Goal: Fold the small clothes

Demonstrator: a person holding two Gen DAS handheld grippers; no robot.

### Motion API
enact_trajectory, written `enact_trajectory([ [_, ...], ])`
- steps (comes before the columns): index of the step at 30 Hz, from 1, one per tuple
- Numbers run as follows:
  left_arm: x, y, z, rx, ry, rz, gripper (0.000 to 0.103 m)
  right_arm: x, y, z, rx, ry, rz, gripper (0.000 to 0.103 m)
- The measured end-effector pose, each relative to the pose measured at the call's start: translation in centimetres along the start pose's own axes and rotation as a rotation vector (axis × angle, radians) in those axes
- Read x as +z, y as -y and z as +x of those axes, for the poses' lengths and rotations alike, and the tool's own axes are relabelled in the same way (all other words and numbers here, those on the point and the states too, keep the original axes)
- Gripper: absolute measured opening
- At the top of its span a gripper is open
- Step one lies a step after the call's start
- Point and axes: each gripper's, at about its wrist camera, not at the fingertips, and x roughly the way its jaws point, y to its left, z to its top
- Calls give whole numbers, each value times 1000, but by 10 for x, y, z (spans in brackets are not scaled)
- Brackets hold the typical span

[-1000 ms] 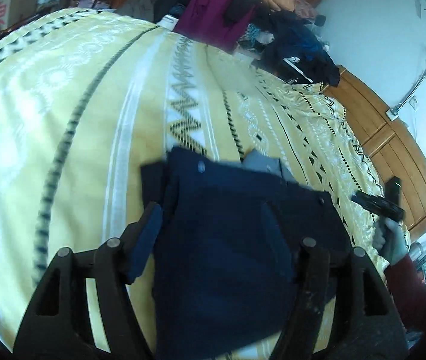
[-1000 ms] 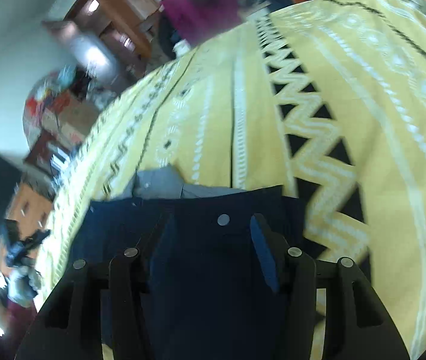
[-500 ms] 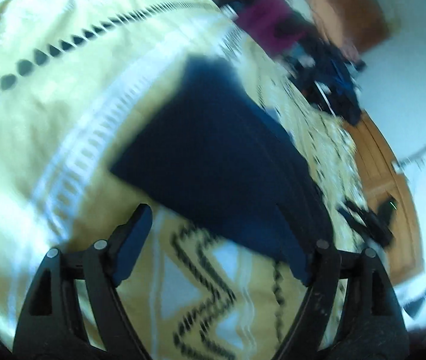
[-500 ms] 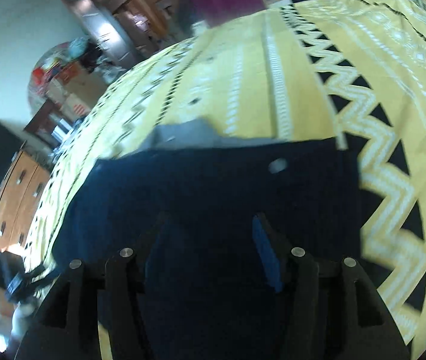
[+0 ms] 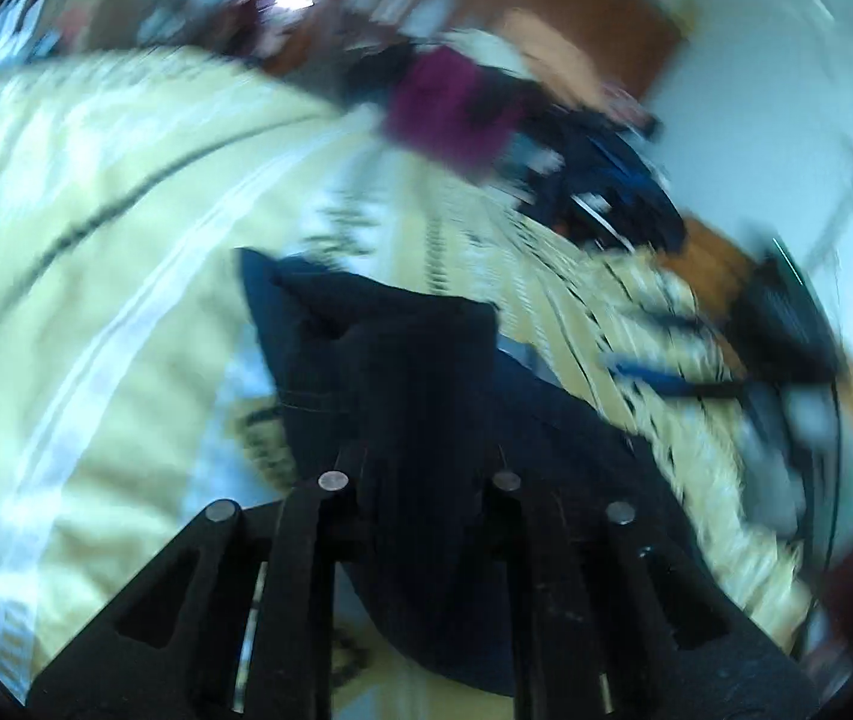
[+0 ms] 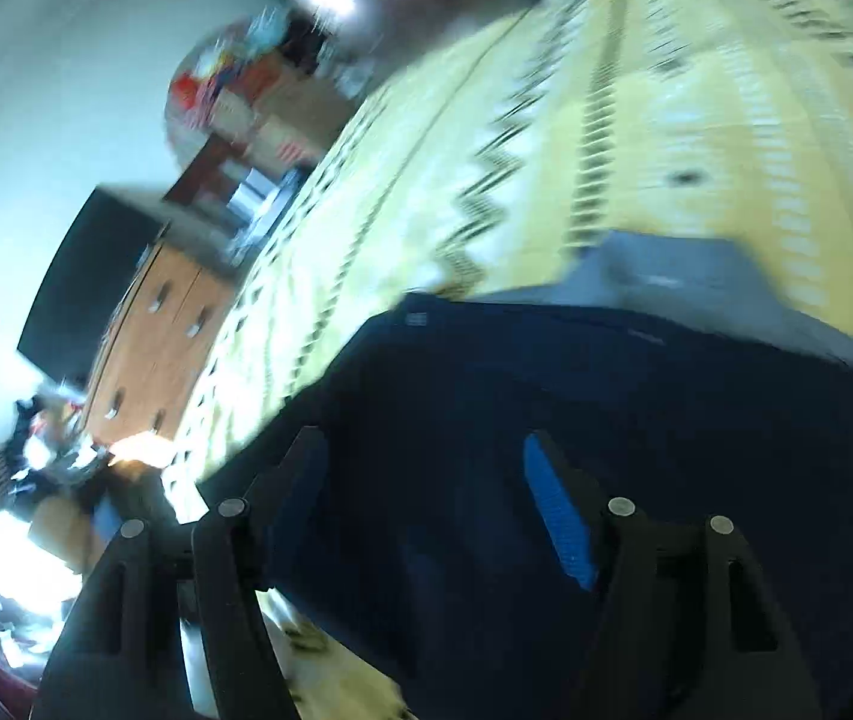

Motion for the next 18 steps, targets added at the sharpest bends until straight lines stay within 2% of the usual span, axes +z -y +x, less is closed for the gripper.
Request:
enact_trajectory([
  [1,0,10,3,-3,-7,43,13,17,-11,23,7,-58,-24,74],
  [2,0,19,6,-7,-14,82,13,31,-23,49,50,-141,-41,75],
  [6,0,40,13,-35,-32,166,13,50,-54,110,66,-358,-100,76],
  [9,3,46,19,-53,-39,191,14,47,-53,134,6,-435,-118,77],
  [10,4,48,21,-56,-43,199,14,45,-48,137,-17,-434,-119,76],
  [11,5,50,23,-57,-50,212,13,42,-43,137,-6,-427,-117,65],
  [12,5,53,23,-65,-58,225,13,39,-35,136,29,-412,-91,40],
  [14,5,68,21,-98,-73,259,13,31,-23,118,55,-332,-69,23],
  [15,6,82,21,-130,-84,303,13,23,-14,92,76,-251,-56,16],
  [16,6,99,20,-167,-92,348,13,16,-4,69,98,-192,-28,15],
  [18,2,142,21,-287,-123,448,14,-2,23,11,126,-74,15,12],
])
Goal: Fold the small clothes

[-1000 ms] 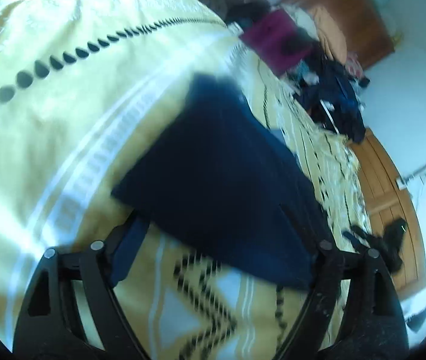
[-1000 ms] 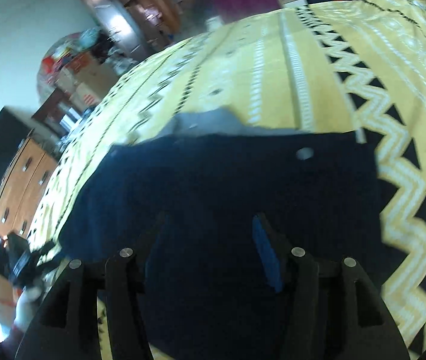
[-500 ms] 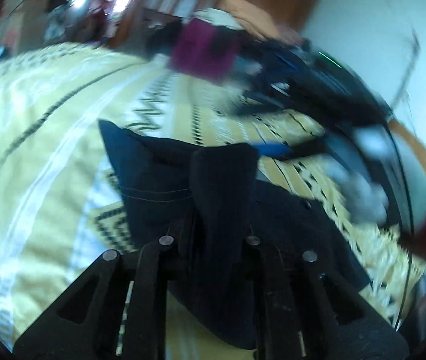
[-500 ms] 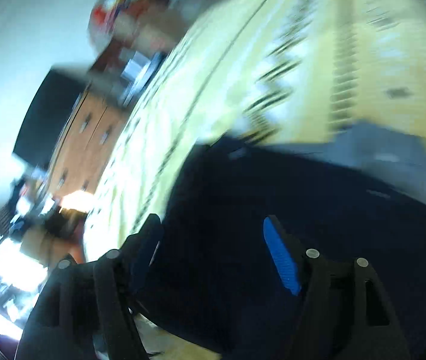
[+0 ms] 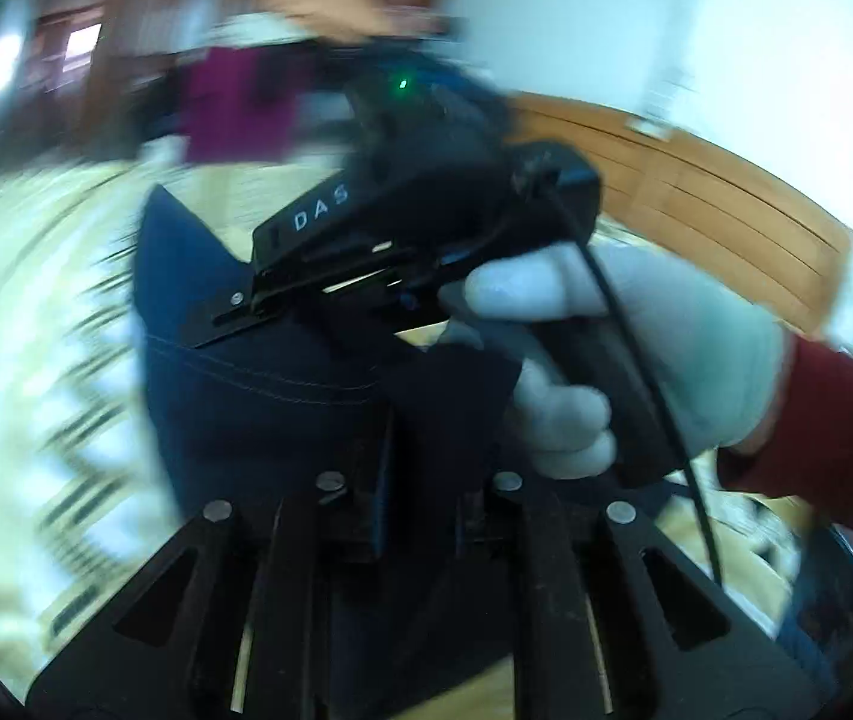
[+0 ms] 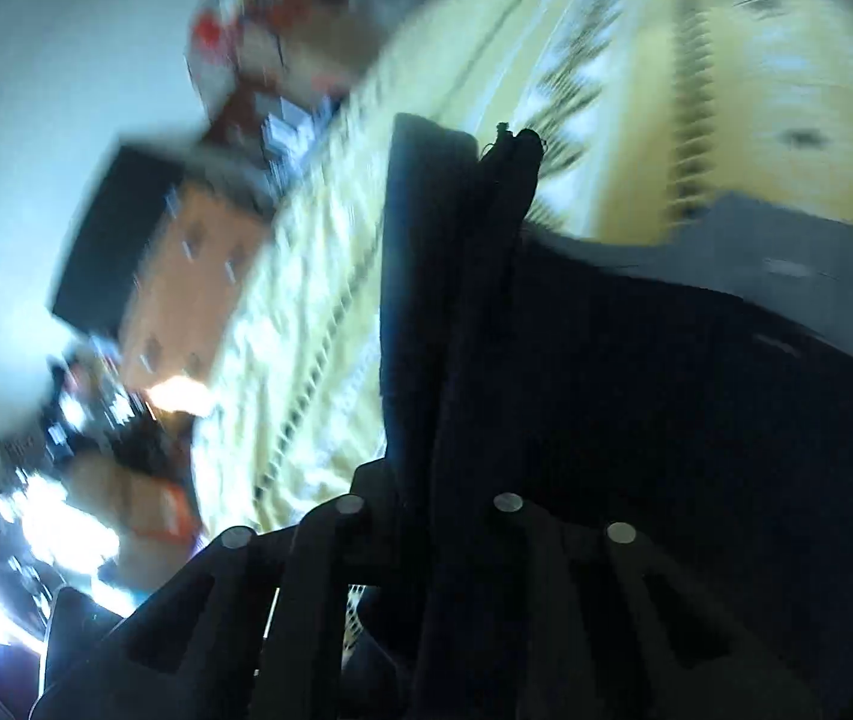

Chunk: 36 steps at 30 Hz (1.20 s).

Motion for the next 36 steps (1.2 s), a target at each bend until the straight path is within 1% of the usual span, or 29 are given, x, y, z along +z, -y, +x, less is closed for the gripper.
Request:
enact_trajectory([
  [1,6,20,9,-56,-13,48,14,-15,15,-37,1,65,26,12],
  [2,10,40,20,-120,-29,83,14,-26,28,-65,-3,108,51,12],
  [3,14,57,34,-177,-44,108,16,-45,48,-103,-12,163,85,11],
  [5,15,89,63,-269,-81,149,19,-73,86,-151,-32,226,158,11],
  [7,11,111,98,-349,-134,139,21,-98,124,-184,-27,272,238,11],
  [8,5,118,119,-376,-180,128,21,-111,146,-196,-32,285,271,11],
  [10,-17,126,148,-393,-281,112,24,-129,188,-200,-34,273,339,11],
  [11,-33,126,167,-382,-351,104,25,-136,207,-197,-46,261,370,12],
  [12,-48,126,181,-370,-428,101,29,-148,230,-191,-92,237,399,12],
  [13,-58,128,185,-352,-447,117,29,-155,245,-188,-74,228,429,8],
  [14,-58,130,179,-350,-427,132,31,-159,257,-189,-42,241,444,3],
  [15,-55,132,171,-358,-426,138,39,-163,259,-190,-15,257,433,3],
  [16,-51,133,162,-364,-430,136,44,-162,258,-192,-16,259,425,5],
  [17,-46,132,148,-361,-423,138,44,-161,255,-194,-7,259,422,14],
  [18,-42,133,127,-360,-398,145,44,-161,255,-195,15,255,433,27],
  [19,-40,132,108,-354,-369,146,45,-163,252,-200,58,249,458,35],
  [20,-37,127,83,-337,-332,145,46,-166,250,-202,84,247,466,50],
  [21,-37,119,59,-307,-290,148,49,-173,244,-207,111,246,476,56],
  [22,-39,113,35,-267,-258,150,54,-179,238,-212,111,231,473,58],
  [24,-49,99,-3,-155,-216,157,58,-192,221,-214,84,197,454,61],
  [26,-66,88,-24,-64,-215,163,58,-210,210,-217,52,177,449,62],
  [28,-79,78,-35,14,-226,188,58,-228,202,-222,14,170,439,62],
  [29,-85,74,-36,48,-243,195,58,-233,198,-221,-10,170,433,62],
  [31,-87,63,-30,102,-250,197,58,-236,192,-217,-47,177,426,62],
  [33,-87,52,-19,130,-265,187,58,-239,186,-216,-87,198,421,60],
  [34,-89,55,-8,133,-265,175,58,-240,183,-217,-105,205,421,60],
  [36,-91,50,6,143,-271,172,59,-241,178,-215,-150,212,411,60],
])
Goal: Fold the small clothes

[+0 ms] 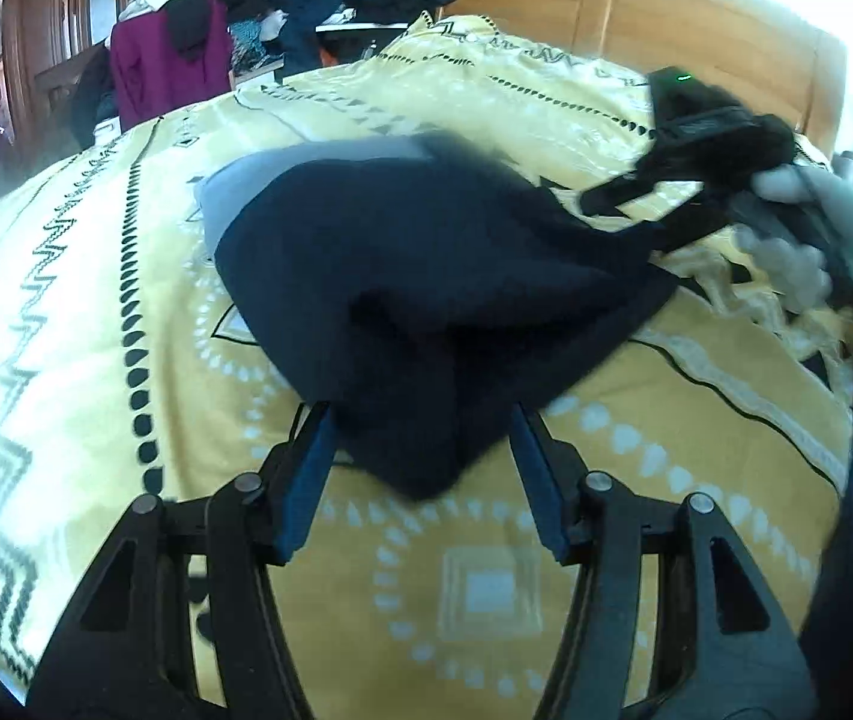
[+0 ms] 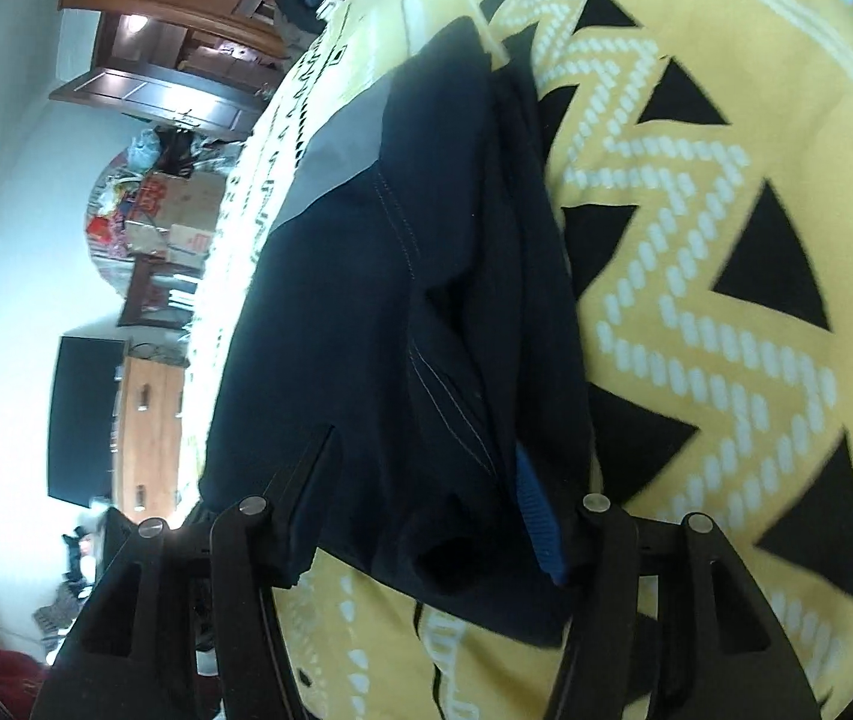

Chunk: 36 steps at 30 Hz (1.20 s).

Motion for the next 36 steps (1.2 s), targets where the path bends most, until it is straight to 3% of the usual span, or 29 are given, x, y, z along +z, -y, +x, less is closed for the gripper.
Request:
enact_trajectory([
  [3,4,-4,17,37,-16,-7,69,-4,1,3,-42,16,-27,61],
  [4,9,-6,18,55,-6,-11,67,-5,0,6,-54,23,-35,57],
  [6,13,-3,13,119,4,44,64,-6,2,11,-79,24,-51,17],
  [7,15,-1,10,116,-3,86,56,-7,3,11,-53,24,-40,16],
  [8,17,5,7,126,-26,158,53,-7,1,10,-38,36,-38,15],
  [10,8,26,7,185,-99,399,38,-10,-3,-13,-19,95,-67,13],
  [12,-17,42,11,172,-210,632,34,-15,6,-31,-51,106,-77,12],
  [14,-40,40,15,123,-266,710,34,-19,28,-30,-98,77,-43,12],
  [15,-42,33,14,94,-260,662,34,-19,39,-23,-89,42,3,13],
  [16,-37,21,12,55,-259,571,40,-16,31,-22,-109,45,-42,13],
  [18,-33,12,3,82,-248,492,50,-12,13,-25,-88,64,-119,14],
  [19,-31,13,-5,85,-242,464,45,-12,9,-25,-90,68,-128,14],
  [21,-22,14,-38,39,-163,353,46,-13,9,-24,-101,61,-124,15],
  [24,0,23,-72,30,-36,301,46,-14,11,-17,-112,51,-103,15],
  [27,25,29,-66,-2,52,282,46,-11,2,-7,-126,56,-95,15],
  [29,24,40,-36,-40,11,327,48,-11,-6,-1,-158,54,-113,15],
  [31,-7,43,26,-63,-223,371,54,-13,-4,-1,-175,47,-111,15],
  [32,-25,46,35,-52,-213,408,55,-12,-4,0,-201,41,-115,22],
  [33,-27,43,28,-64,-173,376,55,-12,-3,-6,-262,47,-134,39],
  [34,-23,42,20,-69,-188,347,55,-12,-9,-13,-301,64,-157,43],
  [36,-14,42,-10,-65,-124,294,55,-9,-23,-39,-327,134,-198,48],
])
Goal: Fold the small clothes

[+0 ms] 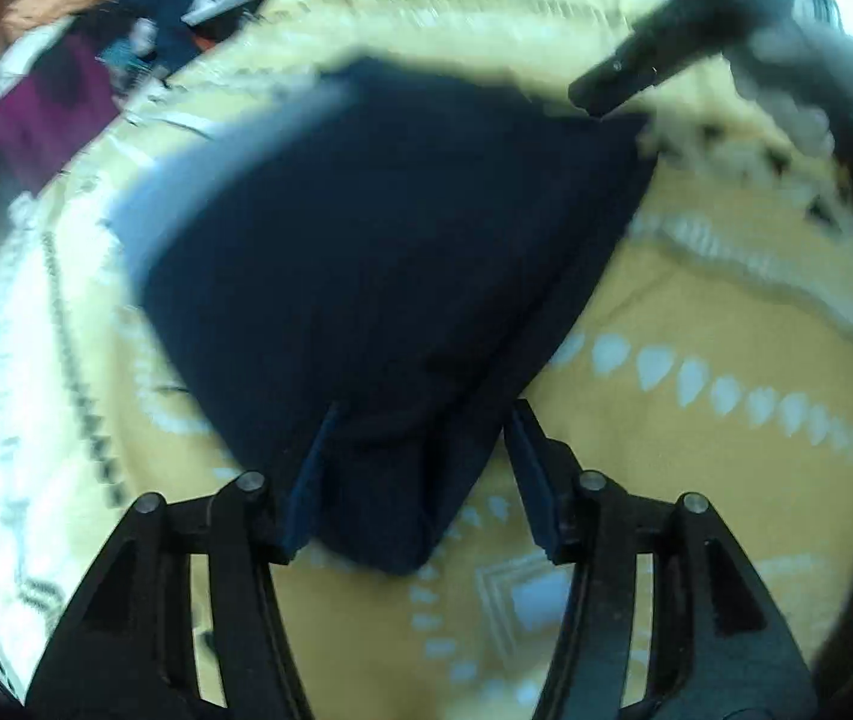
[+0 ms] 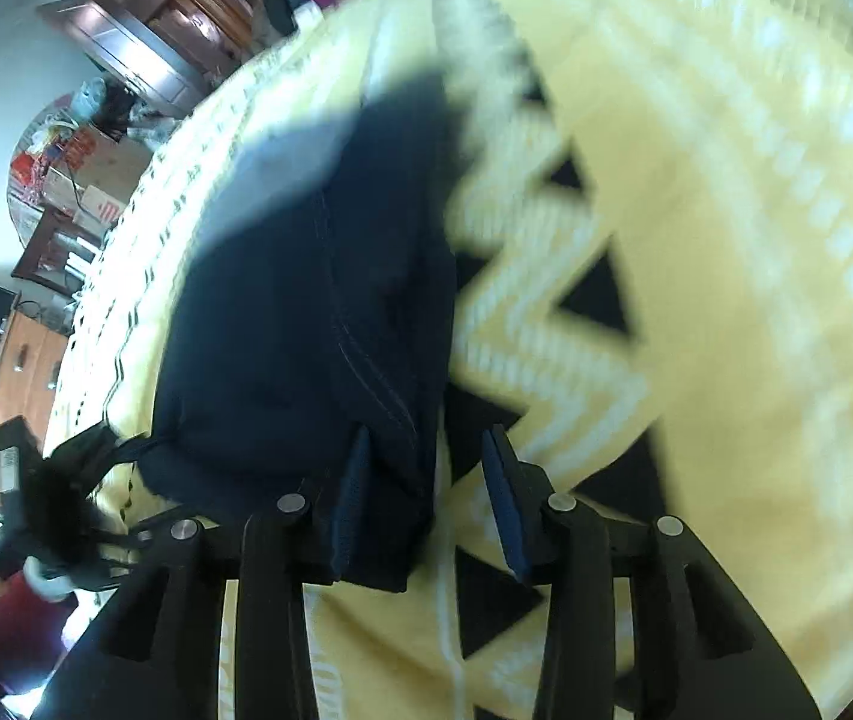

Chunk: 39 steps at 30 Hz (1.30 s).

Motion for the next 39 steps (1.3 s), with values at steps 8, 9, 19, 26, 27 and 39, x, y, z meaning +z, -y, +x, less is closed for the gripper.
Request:
enact_trajectory([
  [8,-7,-17,12,-23,29,-180,65,93,-25,51,122,87,-110,45],
  [9,-11,-30,26,-38,4,-204,67,105,-23,78,60,75,-145,45],
  [19,21,-26,-66,104,196,-276,80,85,-85,-25,-127,296,-252,91],
  [26,95,1,-228,505,617,-310,103,-28,-212,-227,-275,910,-380,103],
  [27,98,14,-244,568,657,-326,103,-39,-221,-240,-271,930,-343,103],
  [39,65,46,-189,411,285,-577,103,-116,-216,-202,-399,375,-126,103],
])
